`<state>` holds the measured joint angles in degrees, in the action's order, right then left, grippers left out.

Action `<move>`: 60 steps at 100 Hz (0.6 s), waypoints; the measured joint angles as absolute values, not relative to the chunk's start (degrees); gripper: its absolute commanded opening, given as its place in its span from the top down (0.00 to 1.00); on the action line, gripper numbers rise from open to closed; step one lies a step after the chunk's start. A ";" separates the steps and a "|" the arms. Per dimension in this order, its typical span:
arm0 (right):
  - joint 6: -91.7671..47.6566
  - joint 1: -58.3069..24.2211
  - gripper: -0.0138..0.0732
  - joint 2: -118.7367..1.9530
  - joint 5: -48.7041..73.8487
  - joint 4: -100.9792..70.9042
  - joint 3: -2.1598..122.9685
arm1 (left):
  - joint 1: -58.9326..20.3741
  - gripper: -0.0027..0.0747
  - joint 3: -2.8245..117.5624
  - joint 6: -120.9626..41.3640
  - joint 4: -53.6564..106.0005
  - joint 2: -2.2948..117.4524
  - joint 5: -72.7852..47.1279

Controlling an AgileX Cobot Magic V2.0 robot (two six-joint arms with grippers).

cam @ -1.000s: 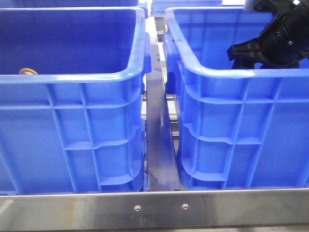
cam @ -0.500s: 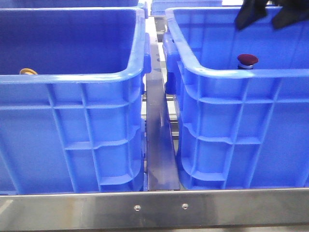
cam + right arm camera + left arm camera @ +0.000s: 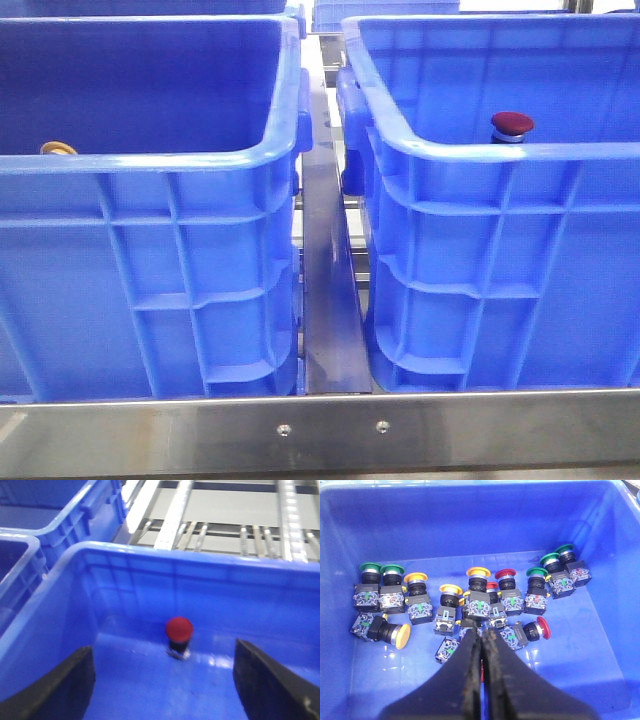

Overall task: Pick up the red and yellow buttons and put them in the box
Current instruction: 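Raise the right gripper out of the crate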

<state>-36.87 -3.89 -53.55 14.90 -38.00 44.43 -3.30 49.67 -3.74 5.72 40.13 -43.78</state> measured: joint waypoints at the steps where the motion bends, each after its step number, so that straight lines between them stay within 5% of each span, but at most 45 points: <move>1: -36.87 -3.45 0.17 -52.76 15.19 -38.00 44.19 | -3.30 0.99 49.67 -3.74 5.72 40.13 -43.91; 29: -36.77 4.33 0.24 -38.08 22.55 -37.62 38.19 | -3.30 0.99 49.67 -3.74 5.72 40.13 -45.36; 48: -36.77 6.71 0.64 -31.40 28.68 -37.18 38.04 | -3.30 0.89 49.67 -3.74 5.72 40.13 -45.48; 60: -36.77 6.85 0.93 -30.08 29.75 -37.07 38.01 | -3.30 0.61 49.67 -3.74 5.72 40.13 -45.84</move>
<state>-36.77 6.85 -30.08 29.75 -37.07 38.01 -3.30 49.67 -3.74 5.72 40.13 -45.84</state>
